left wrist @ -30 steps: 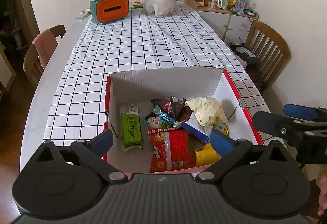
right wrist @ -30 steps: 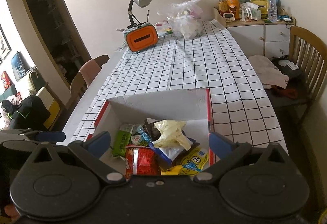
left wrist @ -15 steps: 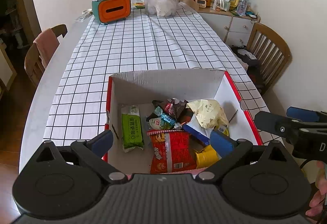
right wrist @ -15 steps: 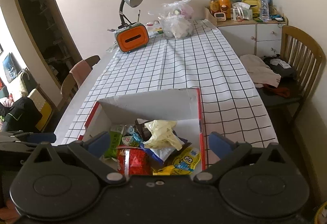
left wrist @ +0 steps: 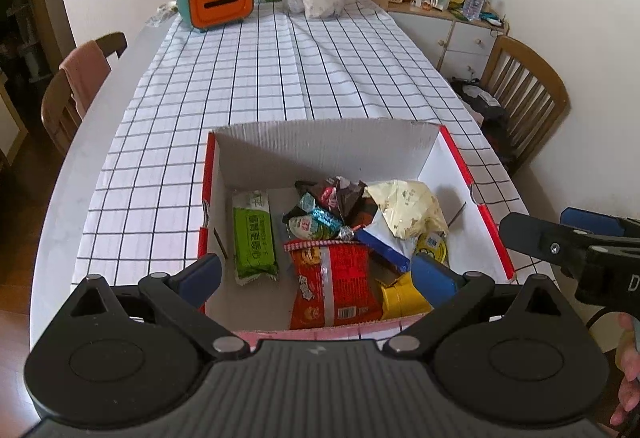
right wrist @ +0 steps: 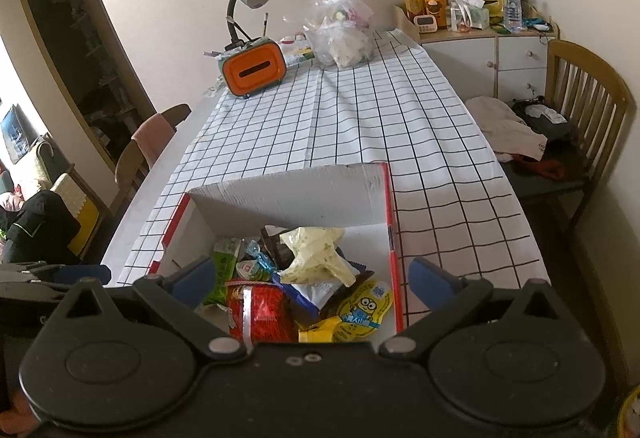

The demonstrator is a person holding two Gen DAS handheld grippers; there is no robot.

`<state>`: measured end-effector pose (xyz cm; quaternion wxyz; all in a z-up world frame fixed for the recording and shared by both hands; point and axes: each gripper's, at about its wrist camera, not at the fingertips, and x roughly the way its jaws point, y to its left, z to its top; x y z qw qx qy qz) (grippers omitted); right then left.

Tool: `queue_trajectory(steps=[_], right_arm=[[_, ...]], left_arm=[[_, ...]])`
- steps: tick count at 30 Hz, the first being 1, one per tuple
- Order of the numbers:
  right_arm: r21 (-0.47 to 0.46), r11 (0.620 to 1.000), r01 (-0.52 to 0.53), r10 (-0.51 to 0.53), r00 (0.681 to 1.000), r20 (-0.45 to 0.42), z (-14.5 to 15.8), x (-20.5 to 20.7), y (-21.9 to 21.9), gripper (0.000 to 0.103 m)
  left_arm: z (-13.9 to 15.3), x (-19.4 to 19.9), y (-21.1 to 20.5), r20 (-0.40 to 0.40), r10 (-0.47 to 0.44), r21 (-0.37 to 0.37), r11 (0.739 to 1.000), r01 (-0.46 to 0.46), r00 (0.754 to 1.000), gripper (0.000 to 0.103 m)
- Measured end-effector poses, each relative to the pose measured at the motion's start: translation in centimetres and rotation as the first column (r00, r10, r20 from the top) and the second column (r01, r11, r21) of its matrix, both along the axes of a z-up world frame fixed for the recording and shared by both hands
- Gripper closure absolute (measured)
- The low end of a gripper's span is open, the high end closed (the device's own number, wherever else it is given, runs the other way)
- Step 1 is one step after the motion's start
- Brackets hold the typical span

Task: Organize snacks

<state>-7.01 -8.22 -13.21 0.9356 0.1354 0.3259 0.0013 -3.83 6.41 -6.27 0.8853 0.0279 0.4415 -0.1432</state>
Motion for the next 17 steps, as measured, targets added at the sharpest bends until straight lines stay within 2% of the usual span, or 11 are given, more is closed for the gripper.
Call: queue_trajectory(steps=[17], right_arm=[[-0.014,0.999,0.034,-0.035,0.999,-0.022,-0.11,-0.4,-0.05,0.0]], left_arm=[[-0.14,-0.07,-0.28,-0.004,-0.017,-0.024,1.0,0.017,1.0,0.001]])
